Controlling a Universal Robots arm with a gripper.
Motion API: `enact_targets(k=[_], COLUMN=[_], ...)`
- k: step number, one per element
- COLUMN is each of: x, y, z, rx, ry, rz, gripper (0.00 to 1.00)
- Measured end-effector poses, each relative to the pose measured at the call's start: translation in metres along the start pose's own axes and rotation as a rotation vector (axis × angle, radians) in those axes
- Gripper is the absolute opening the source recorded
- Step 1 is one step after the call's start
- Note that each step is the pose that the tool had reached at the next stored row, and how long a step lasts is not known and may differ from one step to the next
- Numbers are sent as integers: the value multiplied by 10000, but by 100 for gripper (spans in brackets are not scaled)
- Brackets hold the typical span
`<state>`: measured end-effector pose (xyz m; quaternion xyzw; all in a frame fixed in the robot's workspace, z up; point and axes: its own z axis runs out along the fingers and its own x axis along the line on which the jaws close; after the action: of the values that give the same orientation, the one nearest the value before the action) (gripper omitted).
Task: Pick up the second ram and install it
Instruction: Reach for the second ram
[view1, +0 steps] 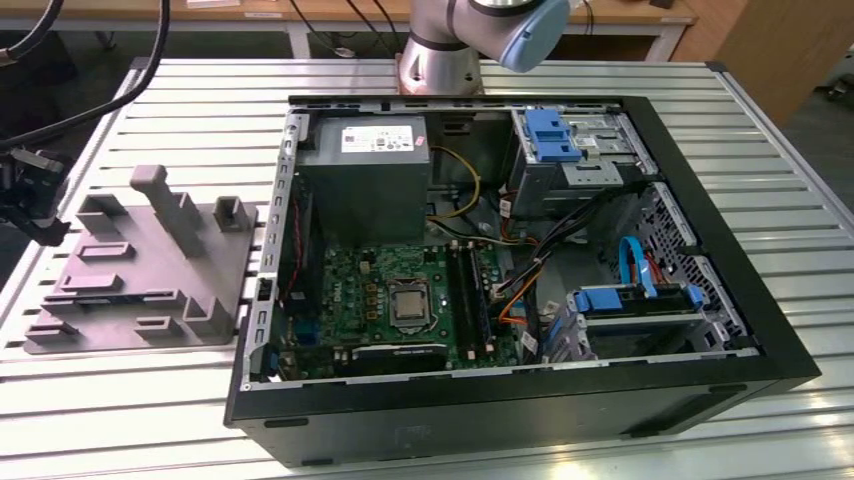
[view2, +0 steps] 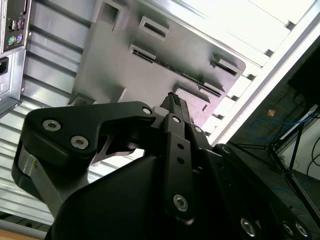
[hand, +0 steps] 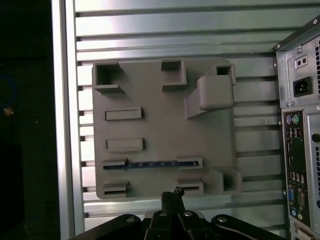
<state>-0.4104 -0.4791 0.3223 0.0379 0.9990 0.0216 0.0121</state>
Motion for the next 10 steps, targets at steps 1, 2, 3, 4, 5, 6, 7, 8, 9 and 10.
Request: enact_targets(k=[1,2,3,4,5,6,7,8,9,10], x=[0,1,1,2,2,2,3,3,2,2], y=[-4,-9,-13,-16,-19,-21,-22,-22,-22,-23], z=[11,22,34,43,50,55,60,61,62,65], rx=[-1,-1,-2,-1,-1,0,0,1,1,-1], ry=[-1,-2,-2,-2,-1,-1,-1,0,0,-1], rz=[0,0,-1,0,0,0,1,1,1,0], gripper=[10,10,10,10,10,10,10,10,10,10])
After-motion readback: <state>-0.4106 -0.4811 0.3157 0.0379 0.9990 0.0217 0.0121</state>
